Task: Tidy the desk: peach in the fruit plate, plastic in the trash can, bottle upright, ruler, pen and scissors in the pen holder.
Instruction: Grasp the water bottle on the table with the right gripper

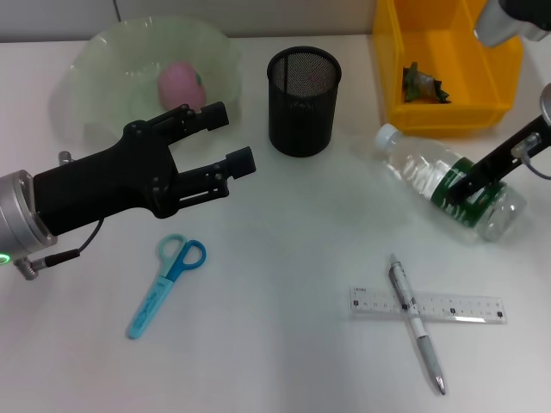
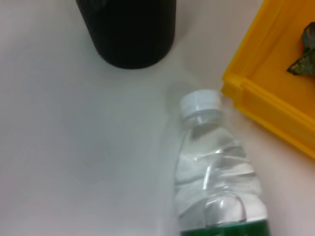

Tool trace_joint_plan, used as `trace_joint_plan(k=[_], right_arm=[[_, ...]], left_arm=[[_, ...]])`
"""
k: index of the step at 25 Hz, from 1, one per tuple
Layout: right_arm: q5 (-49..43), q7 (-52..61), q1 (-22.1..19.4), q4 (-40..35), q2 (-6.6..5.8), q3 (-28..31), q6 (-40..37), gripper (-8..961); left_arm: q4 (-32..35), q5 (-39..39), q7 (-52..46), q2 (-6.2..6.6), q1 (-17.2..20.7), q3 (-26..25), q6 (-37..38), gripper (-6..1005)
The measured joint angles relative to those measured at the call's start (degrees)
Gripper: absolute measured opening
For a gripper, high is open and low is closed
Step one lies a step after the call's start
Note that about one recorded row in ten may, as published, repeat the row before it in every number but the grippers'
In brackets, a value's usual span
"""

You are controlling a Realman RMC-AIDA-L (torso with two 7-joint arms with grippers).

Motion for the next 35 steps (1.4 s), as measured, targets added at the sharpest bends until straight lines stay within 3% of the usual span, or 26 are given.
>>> trace_joint_plan(k=[15, 35], right_arm=[[-1.16, -0.04, 2.88, 7.10, 0.13, -3.82, 7.66, 806], [-1.16, -0.05, 4.16, 12.33, 0.17, -4.57, 8.93, 793]], left_arm=[[-0.70, 0.00, 0.64, 0.00, -0.70, -0.03, -0.46, 800], [-0.70, 0.00, 0.79, 0.00, -1.42, -0.03, -1.24, 800]])
